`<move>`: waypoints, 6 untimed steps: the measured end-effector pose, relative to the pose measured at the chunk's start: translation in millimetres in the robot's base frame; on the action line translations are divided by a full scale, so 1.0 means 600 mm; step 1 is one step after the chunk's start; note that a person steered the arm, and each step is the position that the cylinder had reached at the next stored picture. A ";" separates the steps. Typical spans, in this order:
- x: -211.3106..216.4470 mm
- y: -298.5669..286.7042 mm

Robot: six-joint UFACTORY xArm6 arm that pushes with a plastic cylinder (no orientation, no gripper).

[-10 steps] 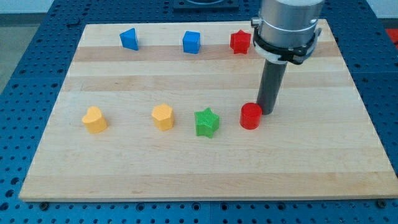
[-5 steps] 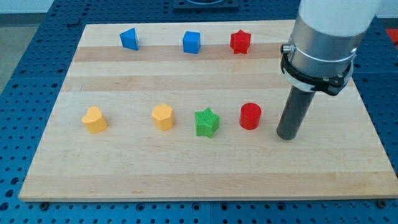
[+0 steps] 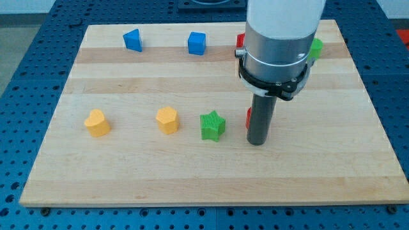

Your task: Move the red circle up a bit

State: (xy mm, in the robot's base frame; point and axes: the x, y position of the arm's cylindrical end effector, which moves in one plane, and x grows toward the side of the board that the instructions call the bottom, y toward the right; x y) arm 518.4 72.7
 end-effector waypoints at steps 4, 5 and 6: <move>-0.015 0.000; -0.017 0.000; -0.029 0.000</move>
